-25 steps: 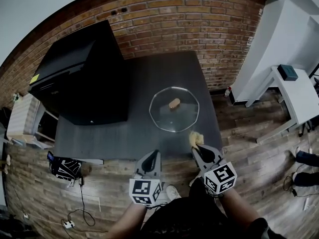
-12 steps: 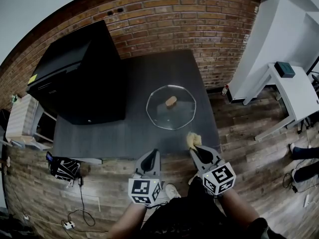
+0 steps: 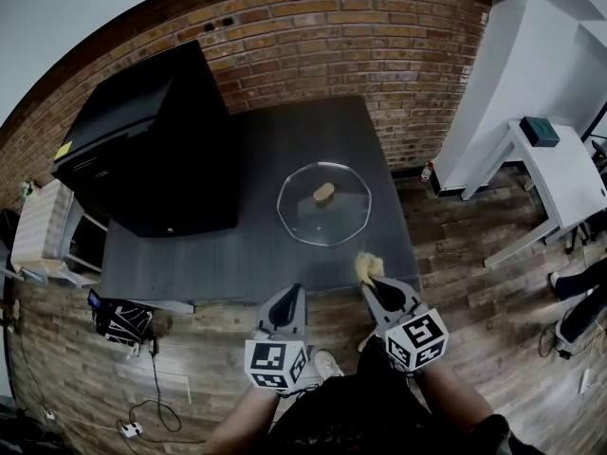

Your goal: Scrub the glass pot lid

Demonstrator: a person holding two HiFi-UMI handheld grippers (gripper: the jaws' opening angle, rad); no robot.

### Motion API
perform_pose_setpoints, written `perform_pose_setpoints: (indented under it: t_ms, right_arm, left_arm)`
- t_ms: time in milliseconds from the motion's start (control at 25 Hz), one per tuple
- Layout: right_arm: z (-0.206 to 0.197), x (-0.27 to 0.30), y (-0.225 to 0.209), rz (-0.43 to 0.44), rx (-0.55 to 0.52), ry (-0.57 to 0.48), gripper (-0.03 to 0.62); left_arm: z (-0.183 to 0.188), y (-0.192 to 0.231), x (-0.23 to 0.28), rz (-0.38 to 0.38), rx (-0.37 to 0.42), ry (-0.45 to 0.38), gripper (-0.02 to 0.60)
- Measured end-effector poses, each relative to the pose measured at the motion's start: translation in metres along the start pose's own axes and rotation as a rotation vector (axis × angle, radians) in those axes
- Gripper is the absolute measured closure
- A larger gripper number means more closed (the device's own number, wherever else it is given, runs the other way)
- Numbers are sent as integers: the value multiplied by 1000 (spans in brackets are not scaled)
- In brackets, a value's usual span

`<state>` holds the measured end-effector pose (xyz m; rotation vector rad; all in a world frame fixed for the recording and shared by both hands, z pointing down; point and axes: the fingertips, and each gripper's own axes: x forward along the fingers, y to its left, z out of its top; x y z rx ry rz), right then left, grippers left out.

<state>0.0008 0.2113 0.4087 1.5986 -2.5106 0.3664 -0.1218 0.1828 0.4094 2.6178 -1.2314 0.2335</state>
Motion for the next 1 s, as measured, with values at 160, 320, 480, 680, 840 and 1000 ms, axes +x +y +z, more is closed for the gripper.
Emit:
perform_pose_setpoints:
  t_ms: [160,320,480,680,840,1000]
  right_arm:
    - [0,-3,-1,-3,3,-2,554]
    - [0,-5,0,-2,4,-6,554]
    - [1,-8,0,-3,4,-11,554]
    - [1,-10,2,-5,7,-16,554]
    - [2,-12,2,-6,8,-17,554]
    - [3,-11,2,-9,10,-20,554]
  left_arm:
    - [0,-3,-1,-1,1,-2,549]
    - [1,-5,-4,-1,6,-3,549]
    - [2,-8,-6,-4,11,-2,549]
    - [1,-9,-7,-11,15,1,549]
    - [1,-10,-6,-13,13,5,549]
    - [1,-10,-5,-16,13,4,549]
